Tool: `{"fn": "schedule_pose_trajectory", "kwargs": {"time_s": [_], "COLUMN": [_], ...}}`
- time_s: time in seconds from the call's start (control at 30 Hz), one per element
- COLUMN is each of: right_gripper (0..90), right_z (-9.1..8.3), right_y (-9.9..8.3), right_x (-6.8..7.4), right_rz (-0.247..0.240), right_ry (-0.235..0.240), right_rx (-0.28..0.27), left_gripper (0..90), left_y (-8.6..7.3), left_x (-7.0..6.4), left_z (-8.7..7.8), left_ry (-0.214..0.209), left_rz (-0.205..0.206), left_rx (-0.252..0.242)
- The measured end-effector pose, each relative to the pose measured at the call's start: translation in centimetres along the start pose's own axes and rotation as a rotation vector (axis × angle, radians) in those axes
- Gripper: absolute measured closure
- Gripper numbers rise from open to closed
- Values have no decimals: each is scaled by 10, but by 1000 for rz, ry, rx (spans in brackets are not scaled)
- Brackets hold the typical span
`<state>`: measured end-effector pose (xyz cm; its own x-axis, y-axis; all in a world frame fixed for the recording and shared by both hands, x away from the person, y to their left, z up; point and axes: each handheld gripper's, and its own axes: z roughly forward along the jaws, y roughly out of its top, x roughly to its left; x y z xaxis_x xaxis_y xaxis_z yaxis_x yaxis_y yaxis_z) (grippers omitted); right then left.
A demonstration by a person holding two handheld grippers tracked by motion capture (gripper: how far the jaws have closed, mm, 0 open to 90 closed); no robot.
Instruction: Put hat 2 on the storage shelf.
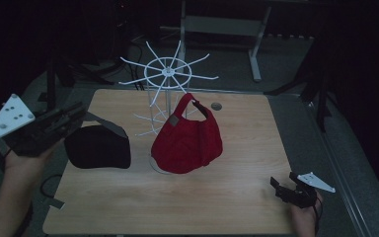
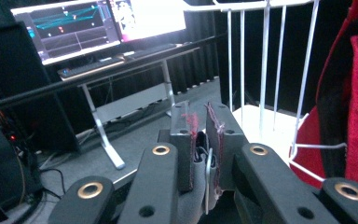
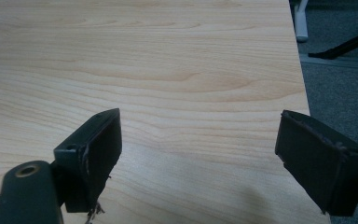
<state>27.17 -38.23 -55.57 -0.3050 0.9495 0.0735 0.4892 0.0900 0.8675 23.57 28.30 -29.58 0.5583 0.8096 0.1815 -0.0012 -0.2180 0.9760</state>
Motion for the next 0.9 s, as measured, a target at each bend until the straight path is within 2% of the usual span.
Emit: {"fn": "schedule_pose_trajectory", "kwargs": {"time_s": [0.03,0.37,0.67,0.83,0.9], "right_gripper": [145,145,144,144,144], "right_z": [0,-1,-2,-2,-2], "right_y": [0,0,0,0,0], "right_x": [0,0,0,1,1], "right_rz": [0,-1,-8,-9,-12], "right_ry": [1,6,10,9,8], "right_rx": [0,-7,-23,-18,-19], "left_gripper": [826,826,825,825,825], "left_y": [3,33,65,78,84], "left_x": [0,-6,-15,-15,-17], "left_z": [0,-1,13,17,19], "left_ry": [-12,-40,-68,-90,-83], "left_rz": [-3,13,67,61,70], "left_rx": [-7,-73,-103,-134,-156]}}
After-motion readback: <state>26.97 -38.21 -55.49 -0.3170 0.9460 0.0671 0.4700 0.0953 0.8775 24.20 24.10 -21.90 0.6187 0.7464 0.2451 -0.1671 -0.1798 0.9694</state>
